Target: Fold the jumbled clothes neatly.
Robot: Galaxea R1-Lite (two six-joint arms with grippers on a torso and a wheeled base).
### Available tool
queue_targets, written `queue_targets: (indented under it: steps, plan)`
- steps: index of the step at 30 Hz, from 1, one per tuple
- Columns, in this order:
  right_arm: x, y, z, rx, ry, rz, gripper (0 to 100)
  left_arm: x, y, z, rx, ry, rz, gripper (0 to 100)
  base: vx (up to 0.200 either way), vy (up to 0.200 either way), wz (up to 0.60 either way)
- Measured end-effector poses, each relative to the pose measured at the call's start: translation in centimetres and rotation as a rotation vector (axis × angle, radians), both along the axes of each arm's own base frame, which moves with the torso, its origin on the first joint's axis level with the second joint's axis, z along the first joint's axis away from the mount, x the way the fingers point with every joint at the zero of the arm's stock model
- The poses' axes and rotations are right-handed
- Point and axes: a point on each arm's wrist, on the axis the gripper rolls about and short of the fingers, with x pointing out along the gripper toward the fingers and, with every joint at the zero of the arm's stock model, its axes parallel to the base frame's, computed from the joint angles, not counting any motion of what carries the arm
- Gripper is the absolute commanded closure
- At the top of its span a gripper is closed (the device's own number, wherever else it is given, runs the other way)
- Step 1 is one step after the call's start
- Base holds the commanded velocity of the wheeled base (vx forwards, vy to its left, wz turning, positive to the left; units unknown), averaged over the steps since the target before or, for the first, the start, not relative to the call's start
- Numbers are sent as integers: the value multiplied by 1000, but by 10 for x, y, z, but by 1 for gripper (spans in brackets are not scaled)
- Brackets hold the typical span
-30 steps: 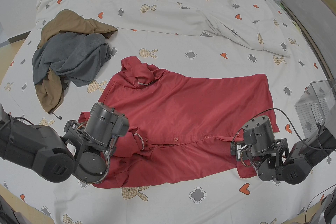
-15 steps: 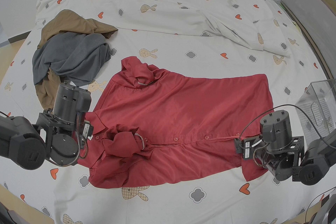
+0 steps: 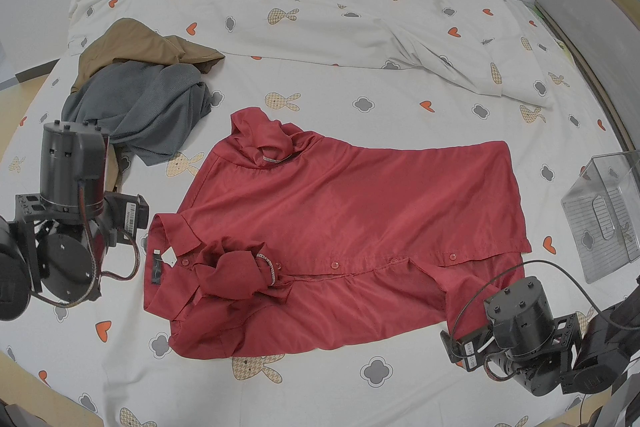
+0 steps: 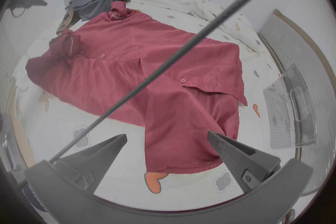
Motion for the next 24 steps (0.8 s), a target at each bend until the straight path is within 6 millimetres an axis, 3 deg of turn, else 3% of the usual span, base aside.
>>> queue_targets:
  steps: [14, 23, 24]
  plan:
    - [6, 1, -35, -120, 89, -41, 0, -15, 8, 15, -30, -57, -1, 0, 0, 0, 0]
    - [21, -1, -40, -106, 34, -102, 0, -17, 9, 16, -33, -62, -1, 0, 0, 0, 0]
    - [23, -2, -39, -102, 26, -108, 100, -17, 9, 16, -34, -63, -1, 0, 0, 0, 0]
